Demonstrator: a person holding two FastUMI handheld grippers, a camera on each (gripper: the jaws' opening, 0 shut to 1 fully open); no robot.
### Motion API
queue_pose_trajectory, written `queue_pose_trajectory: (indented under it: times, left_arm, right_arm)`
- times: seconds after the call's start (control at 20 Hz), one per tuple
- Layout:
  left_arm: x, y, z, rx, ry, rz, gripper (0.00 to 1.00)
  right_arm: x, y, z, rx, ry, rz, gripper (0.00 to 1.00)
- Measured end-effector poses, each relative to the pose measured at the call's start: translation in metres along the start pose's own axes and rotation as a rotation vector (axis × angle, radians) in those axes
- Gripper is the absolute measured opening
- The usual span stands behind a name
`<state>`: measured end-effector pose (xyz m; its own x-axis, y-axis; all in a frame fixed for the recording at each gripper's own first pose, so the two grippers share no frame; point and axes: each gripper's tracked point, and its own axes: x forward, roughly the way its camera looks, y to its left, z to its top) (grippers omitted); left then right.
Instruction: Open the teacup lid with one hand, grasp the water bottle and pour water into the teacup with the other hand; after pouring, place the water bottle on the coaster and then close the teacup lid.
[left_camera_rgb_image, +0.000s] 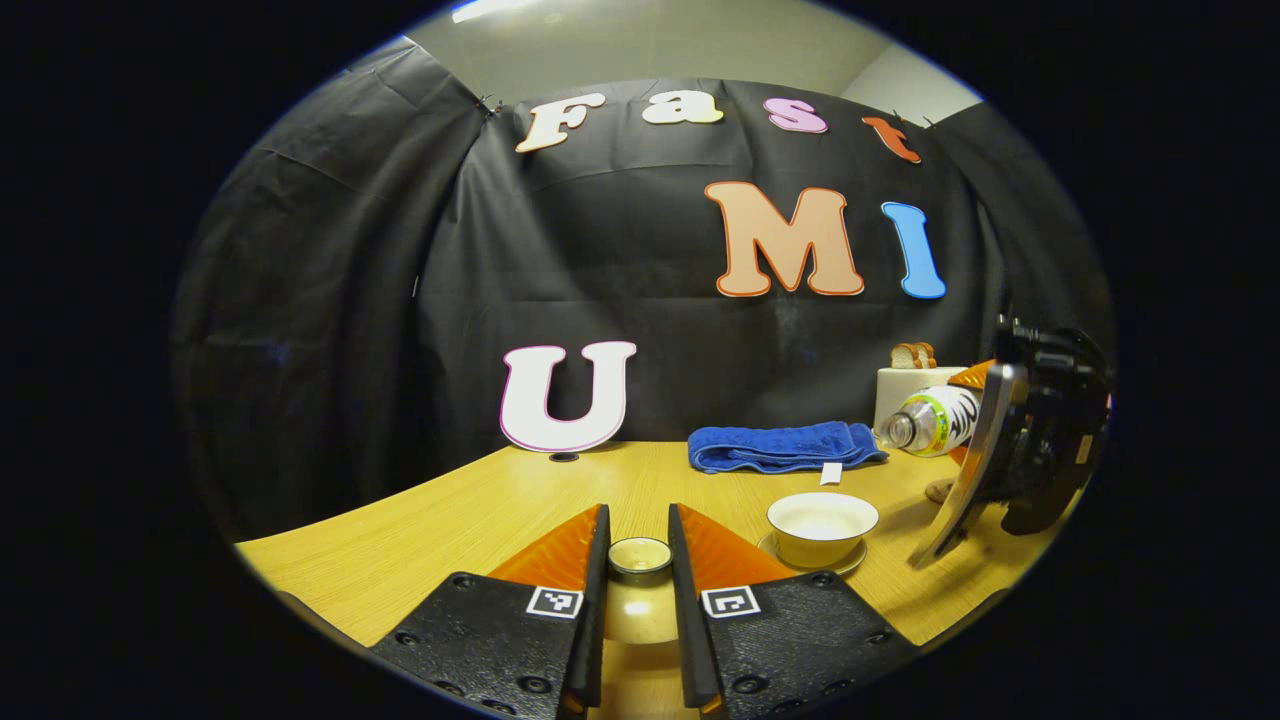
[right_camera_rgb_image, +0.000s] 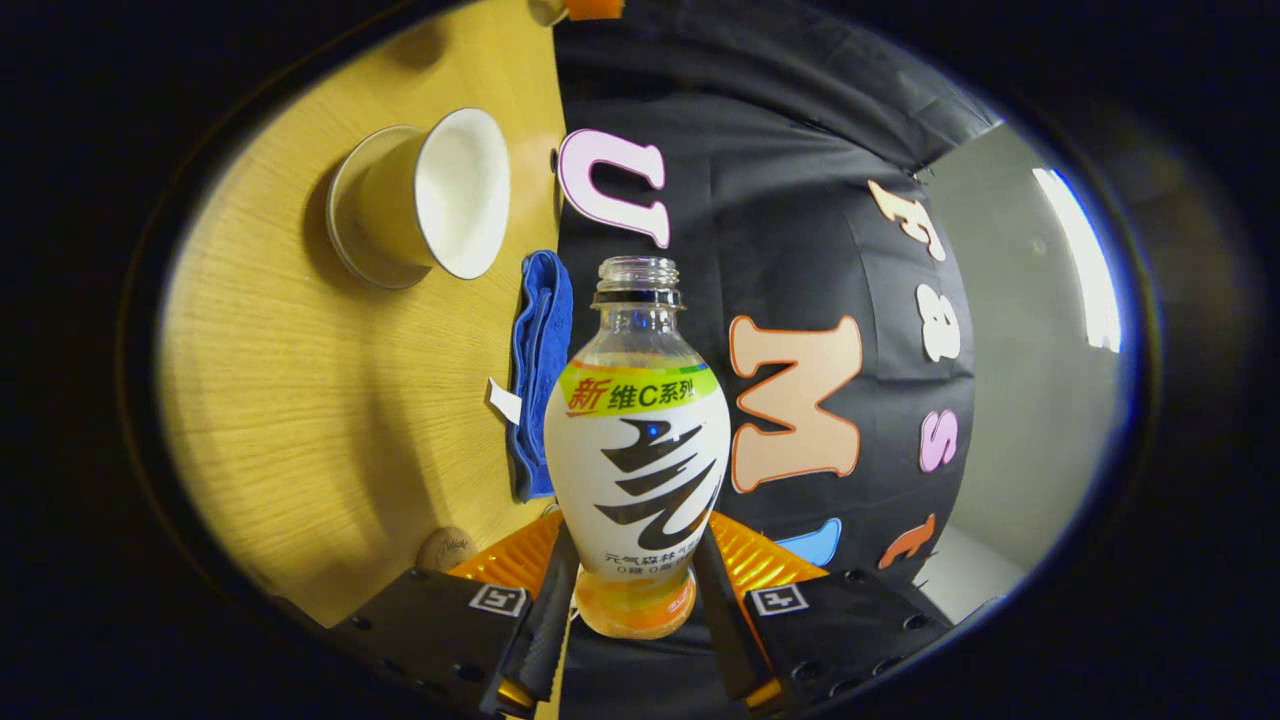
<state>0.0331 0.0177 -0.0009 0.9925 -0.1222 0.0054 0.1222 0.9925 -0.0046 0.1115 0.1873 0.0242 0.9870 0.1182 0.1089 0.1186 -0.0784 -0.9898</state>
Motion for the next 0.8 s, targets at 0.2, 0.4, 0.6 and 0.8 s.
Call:
queue_pose_trajectory:
  times: [0.2, 0.4, 0.6, 0.8]
  left_arm:
    - [0.000, 0.000, 0.000, 0.000, 0.001, -0.001, 0.28]
    - [0.001, -0.001, 0.000, 0.000, 0.001, -0.004, 0.28]
    - [0.000, -0.001, 0.001, 0.000, 0.000, -0.004, 0.28]
    - [0.001, -0.001, 0.001, 0.000, 0.000, -0.004, 0.28]
  right_arm:
    - [0.000, 0.006, 0.011, -0.111, -0.041, -0.037, 0.66]
    - [0.001, 0.004, 0.013, -0.151, -0.057, -0.054, 0.66]
    - [0.001, 0.003, 0.016, -0.196, -0.075, -0.073, 0.65]
    - [-0.001, 0.002, 0.021, -0.231, -0.093, -0.091, 0.66]
